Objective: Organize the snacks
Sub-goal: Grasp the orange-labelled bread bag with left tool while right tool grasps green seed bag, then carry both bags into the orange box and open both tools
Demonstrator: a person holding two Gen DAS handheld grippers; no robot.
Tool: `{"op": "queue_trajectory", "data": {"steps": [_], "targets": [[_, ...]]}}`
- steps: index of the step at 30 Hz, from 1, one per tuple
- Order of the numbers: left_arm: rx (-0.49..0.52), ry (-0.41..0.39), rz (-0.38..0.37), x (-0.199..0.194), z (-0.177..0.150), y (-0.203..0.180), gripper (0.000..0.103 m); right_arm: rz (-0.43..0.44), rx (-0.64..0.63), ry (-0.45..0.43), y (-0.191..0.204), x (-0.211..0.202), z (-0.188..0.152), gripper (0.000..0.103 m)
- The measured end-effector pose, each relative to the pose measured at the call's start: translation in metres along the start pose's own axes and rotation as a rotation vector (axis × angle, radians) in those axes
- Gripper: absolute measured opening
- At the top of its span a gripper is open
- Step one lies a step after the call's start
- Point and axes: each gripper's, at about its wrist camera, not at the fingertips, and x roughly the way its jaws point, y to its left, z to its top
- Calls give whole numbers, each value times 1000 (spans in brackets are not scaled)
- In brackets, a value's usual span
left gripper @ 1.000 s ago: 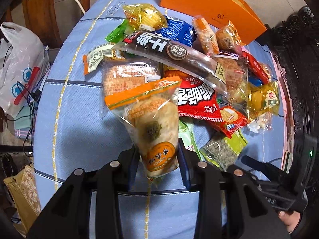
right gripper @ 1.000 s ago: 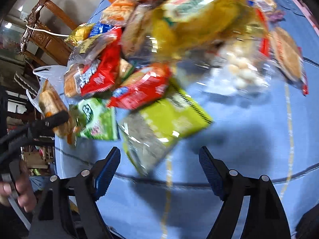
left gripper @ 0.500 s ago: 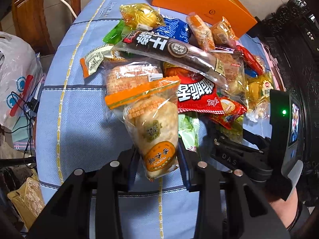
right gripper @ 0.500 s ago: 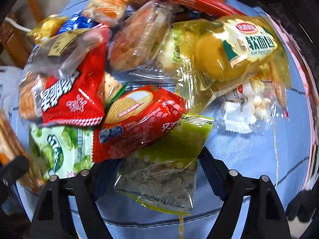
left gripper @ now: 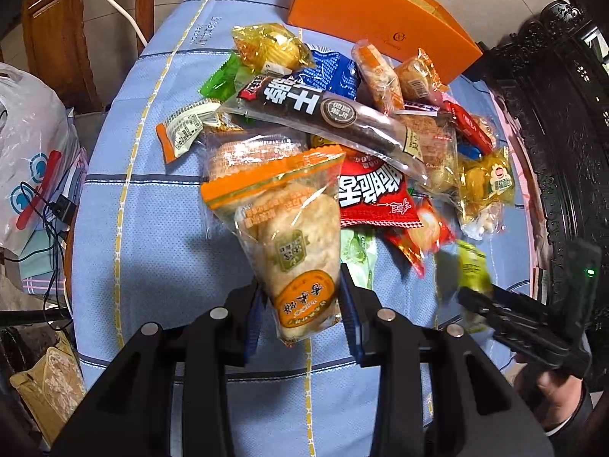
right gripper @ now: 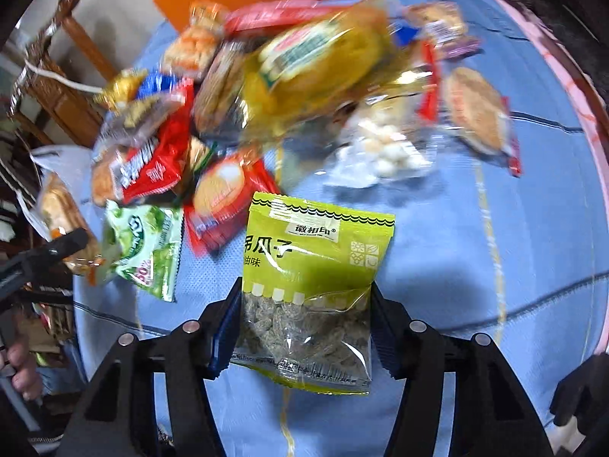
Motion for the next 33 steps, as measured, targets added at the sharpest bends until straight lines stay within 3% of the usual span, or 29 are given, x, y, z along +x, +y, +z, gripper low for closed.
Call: {"op": "queue_trajectory", "data": {"steps": [4,13,16,22,26,33], "targets": [[21,-22,6,-7,2,-7,35,29,12,-72,-20,-37,-2,60],[55,-136,20,-43,45,-41,35,94,-90,-251,1,-80,66,60],[82,-180,22,-56,83,-64,35,118,-112,-317,-3,-98,111,60],[128,-253,21,-61,198,-120,35,132,-145,-435,-7,-107,223,60],[143,-258,96,-35,287,-146,35,114,-129,-429,-13,-87,298,60],[83,-193,150,29,363,-143,35,41,-126,-383,-27,-33,379,60]]}}
